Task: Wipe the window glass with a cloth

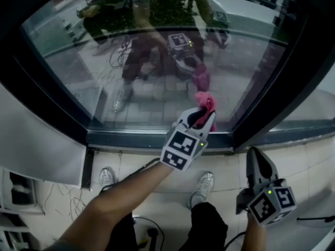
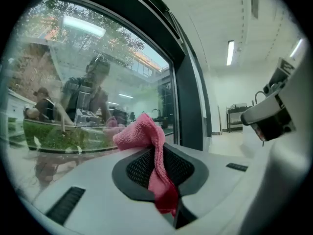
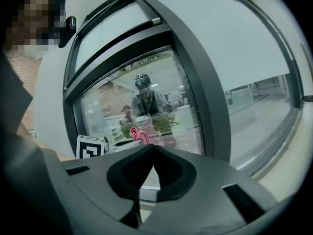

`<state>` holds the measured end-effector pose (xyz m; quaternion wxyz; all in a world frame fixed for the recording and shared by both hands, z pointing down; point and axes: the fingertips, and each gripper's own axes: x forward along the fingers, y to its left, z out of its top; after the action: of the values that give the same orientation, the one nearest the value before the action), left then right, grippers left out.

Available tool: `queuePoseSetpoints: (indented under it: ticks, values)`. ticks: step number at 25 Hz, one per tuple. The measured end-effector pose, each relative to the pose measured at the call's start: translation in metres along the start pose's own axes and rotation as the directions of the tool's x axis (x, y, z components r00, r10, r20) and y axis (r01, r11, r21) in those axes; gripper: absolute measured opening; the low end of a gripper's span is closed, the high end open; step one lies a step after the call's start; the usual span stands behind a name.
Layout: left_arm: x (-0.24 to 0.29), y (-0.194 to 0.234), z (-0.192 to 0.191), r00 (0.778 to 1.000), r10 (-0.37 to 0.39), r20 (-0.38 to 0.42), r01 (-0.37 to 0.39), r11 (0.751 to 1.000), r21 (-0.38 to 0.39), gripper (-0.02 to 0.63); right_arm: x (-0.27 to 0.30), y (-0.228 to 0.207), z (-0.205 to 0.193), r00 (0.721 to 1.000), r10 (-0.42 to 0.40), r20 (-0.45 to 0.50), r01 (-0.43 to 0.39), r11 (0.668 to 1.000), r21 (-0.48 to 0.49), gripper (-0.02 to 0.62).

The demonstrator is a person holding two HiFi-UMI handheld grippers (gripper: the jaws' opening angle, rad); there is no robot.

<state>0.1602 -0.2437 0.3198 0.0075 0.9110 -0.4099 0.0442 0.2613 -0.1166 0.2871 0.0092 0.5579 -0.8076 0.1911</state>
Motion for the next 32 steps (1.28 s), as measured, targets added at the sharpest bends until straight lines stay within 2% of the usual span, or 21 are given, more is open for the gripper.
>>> queuePoseSetpoints:
  ticks: [9, 16, 20, 24, 29, 32]
  values:
    - [-0.099, 0.105, -0.007, 0.985, 0.174, 0.005, -0.174, 0.985, -0.013, 0.054, 0.059, 0.099, -0.006, 0.988, 0.153, -0.038, -0.155, 0.987, -0.054, 0.008]
    - [-0.193, 0.19, -0.025, 0.942, 0.335, -0.002, -0.335, 0.942, -0.034, 0.054, 0.107, 0.187, -0.017, 0.963, 0.245, -0.111, -0.257, 0.96, -0.111, 0.008]
    - [-0.245, 0.226, -0.039, 0.913, 0.408, -0.014, -0.408, 0.912, -0.048, 0.054, 0.123, 0.229, -0.035, 0.944, 0.302, -0.135, -0.317, 0.942, -0.108, 0.008]
    - [-0.294, 0.258, -0.059, 0.883, 0.468, -0.038, -0.469, 0.881, -0.065, 0.054, 0.136, 0.263, -0.053, 0.932, 0.321, -0.169, -0.341, 0.934, -0.11, 0.008]
    - [-0.35, 0.298, -0.08, 0.827, 0.561, -0.042, -0.563, 0.824, -0.068, 0.054, 0.146, 0.291, -0.082, 0.915, 0.346, -0.21, -0.376, 0.918, -0.125, 0.008]
    - [-0.373, 0.319, -0.092, 0.782, 0.621, -0.053, -0.623, 0.778, -0.078, 0.054, 0.155, 0.298, -0.095, 0.894, 0.394, -0.214, -0.424, 0.897, -0.122, 0.008]
